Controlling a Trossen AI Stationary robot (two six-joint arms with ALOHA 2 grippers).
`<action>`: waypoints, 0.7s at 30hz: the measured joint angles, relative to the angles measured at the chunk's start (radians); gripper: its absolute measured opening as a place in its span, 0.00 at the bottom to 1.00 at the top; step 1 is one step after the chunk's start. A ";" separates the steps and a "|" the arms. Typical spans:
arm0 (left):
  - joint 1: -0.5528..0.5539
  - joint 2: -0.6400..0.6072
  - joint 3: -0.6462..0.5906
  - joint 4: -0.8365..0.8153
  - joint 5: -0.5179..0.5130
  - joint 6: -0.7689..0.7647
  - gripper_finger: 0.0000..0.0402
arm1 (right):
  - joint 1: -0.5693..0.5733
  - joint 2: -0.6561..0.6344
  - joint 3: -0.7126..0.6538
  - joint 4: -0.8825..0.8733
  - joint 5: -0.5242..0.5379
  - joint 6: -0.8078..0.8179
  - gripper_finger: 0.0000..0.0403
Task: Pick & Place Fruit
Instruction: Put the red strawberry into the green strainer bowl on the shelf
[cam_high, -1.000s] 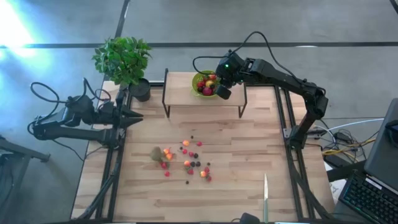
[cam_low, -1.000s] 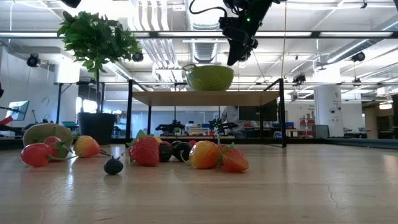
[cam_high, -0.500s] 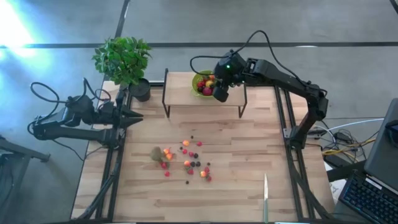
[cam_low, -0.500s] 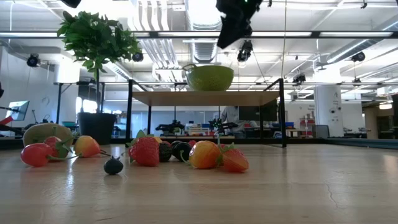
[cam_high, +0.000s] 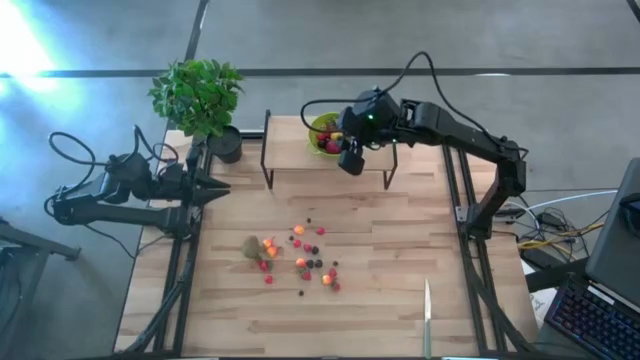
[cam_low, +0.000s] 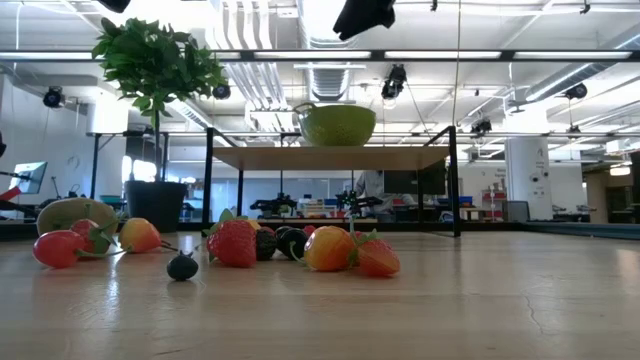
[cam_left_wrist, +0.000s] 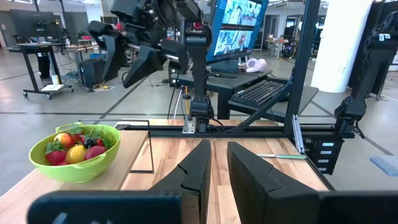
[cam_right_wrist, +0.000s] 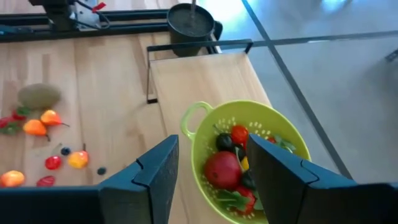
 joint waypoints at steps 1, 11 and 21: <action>0.000 0.000 0.000 0.000 0.000 0.000 0.16 | 0.002 0.000 0.000 0.000 0.000 -0.001 0.45; -0.001 0.000 0.000 0.000 0.000 0.000 0.16 | 0.005 0.000 -0.002 -0.001 -0.001 0.012 0.39; -0.001 0.000 0.000 0.000 0.000 0.000 0.16 | 0.053 0.004 -0.022 -0.015 -0.249 0.039 0.34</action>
